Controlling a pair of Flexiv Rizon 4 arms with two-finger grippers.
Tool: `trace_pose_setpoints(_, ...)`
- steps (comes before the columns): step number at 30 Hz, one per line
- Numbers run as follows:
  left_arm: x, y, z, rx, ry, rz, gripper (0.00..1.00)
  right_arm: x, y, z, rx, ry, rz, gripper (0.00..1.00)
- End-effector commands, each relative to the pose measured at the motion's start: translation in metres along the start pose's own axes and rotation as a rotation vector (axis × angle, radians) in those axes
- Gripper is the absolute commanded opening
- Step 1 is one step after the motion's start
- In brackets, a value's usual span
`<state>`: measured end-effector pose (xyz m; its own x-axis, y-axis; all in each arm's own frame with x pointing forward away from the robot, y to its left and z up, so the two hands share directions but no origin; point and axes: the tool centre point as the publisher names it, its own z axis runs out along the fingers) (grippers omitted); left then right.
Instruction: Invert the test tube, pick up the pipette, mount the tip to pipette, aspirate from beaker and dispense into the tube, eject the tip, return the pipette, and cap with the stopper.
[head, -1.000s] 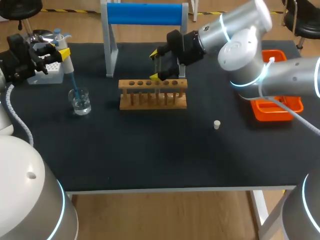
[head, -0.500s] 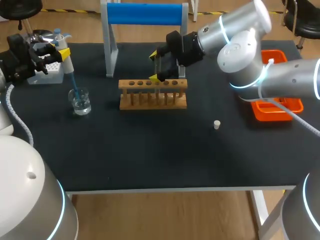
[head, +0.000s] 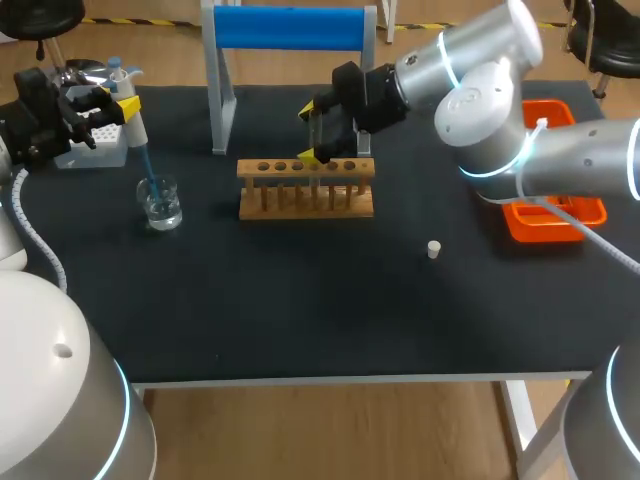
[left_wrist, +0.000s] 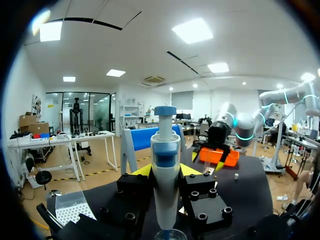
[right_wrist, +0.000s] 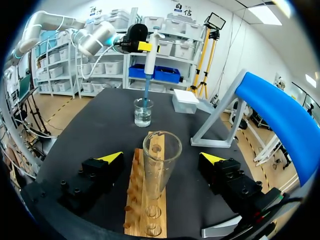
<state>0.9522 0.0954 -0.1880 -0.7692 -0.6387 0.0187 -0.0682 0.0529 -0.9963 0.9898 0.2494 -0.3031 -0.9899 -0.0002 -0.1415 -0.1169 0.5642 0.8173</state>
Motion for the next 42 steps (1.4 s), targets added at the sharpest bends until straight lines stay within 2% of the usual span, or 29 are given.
trace_pose_setpoints(1, 0.001, -0.001, -0.001, -0.001, -0.002, -0.001, 0.0, 0.0, 0.0, -0.001, 0.001, 0.002, 0.0, 1.0)
trace_pose_setpoints(6, 0.001, -0.001, -0.001, -0.001, -0.002, -0.001, 0.0, 0.0, 0.0, -0.001, 0.001, 0.002, 0.0, 1.0)
trace_pose_setpoints(24, 0.025, -0.059, -0.003, 0.007, -0.029, 0.122, 0.0, 0.0, 0.0, -0.001, 0.001, 0.002, 0.0, 1.0)
trace_pose_setpoints(35, 0.039, -0.083, 0.008, 0.003, -0.025, 0.144, 0.0, 0.0, 0.0, -0.001, 0.001, 0.002, 0.0, 1.0)
trace_pose_setpoints(42, 0.051, -0.11, 0.021, -0.031, 0.019, 0.129, 0.0, 0.0, 0.0, -0.001, 0.001, 0.002, 0.0, 1.0)
